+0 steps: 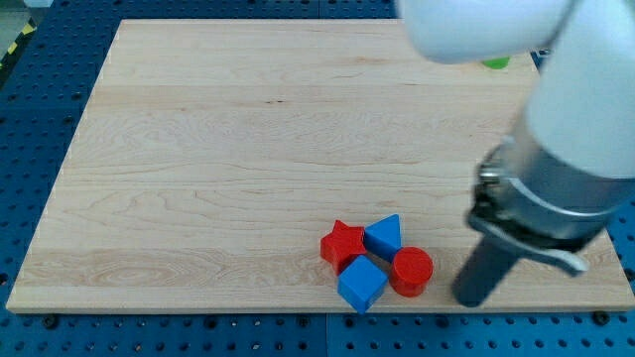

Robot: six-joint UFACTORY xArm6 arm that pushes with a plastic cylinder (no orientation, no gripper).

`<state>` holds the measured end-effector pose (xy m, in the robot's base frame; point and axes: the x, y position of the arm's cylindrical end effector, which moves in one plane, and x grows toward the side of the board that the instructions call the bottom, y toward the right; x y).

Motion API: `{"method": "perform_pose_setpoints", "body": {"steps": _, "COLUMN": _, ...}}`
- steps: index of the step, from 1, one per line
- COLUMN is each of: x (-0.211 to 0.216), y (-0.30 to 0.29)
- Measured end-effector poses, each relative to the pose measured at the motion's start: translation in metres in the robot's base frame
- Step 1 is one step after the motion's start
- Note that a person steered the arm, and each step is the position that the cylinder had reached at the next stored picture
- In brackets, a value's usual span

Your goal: Touch the blue cube

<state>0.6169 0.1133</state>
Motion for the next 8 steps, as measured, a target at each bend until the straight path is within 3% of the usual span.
{"method": "perform_pose_setpoints", "body": {"steps": 1, "x": -0.048, "y": -0.036}}
{"method": "perform_pose_setpoints", "body": {"steps": 2, "x": -0.080, "y": -0.027}}
{"method": "perform_pose_setpoints", "body": {"steps": 3, "x": -0.080, "y": 0.021}}
{"method": "perform_pose_setpoints", "body": {"steps": 4, "x": -0.056, "y": 0.067}}
{"method": "perform_pose_setpoints", "body": {"steps": 5, "x": 0.001, "y": 0.069}}
{"method": "perform_pose_setpoints", "body": {"steps": 8, "x": 0.001, "y": 0.034}}
